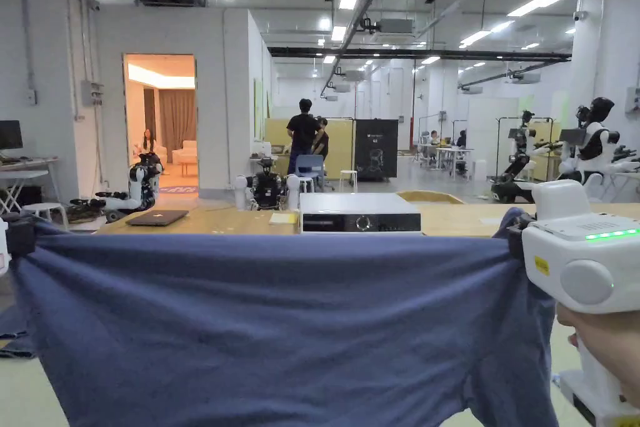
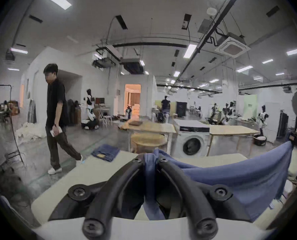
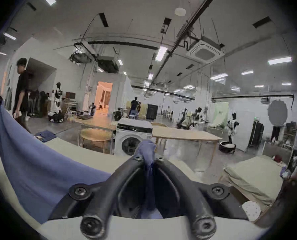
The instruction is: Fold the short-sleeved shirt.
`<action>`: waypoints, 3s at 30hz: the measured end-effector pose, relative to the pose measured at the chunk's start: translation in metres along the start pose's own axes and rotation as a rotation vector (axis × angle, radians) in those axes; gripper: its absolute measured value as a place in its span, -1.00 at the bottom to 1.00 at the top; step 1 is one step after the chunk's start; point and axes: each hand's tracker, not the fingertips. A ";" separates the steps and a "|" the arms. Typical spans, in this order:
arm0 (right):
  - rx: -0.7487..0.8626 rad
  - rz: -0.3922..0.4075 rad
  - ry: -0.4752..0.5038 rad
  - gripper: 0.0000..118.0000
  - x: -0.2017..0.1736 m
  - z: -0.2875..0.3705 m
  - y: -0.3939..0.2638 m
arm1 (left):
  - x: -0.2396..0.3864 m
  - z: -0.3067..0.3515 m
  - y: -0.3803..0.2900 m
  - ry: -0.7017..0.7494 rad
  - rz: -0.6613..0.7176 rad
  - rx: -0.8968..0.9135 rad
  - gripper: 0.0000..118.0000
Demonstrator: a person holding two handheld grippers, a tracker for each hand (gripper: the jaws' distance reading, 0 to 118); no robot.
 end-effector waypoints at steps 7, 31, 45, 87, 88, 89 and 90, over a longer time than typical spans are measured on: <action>0.112 0.088 -0.108 -0.92 -0.016 -0.063 0.039 | 0.024 -0.068 0.020 0.041 -0.071 0.065 -0.94; -0.217 0.089 -0.118 -0.92 -0.049 -0.143 -0.257 | 0.059 -0.174 -0.265 -0.011 -0.091 -0.318 -0.94; -0.267 -0.005 -0.029 -0.92 -0.006 0.096 -0.336 | -0.004 0.045 -0.333 -0.095 0.105 -0.364 -0.94; -0.179 -0.120 0.285 -1.00 -0.125 0.249 -0.291 | 0.002 0.252 -0.334 -0.058 -0.013 -0.226 -1.00; -0.197 -0.132 0.290 -1.00 -0.126 0.248 -0.294 | -0.007 0.246 -0.341 -0.039 0.016 -0.294 -1.00; -0.221 -0.146 0.304 -1.00 -0.128 0.246 -0.298 | -0.018 0.237 -0.351 -0.047 0.056 -0.394 -1.00; -0.236 -0.148 0.306 -1.00 -0.129 0.243 -0.298 | -0.029 0.228 -0.364 -0.066 0.107 -0.494 -1.00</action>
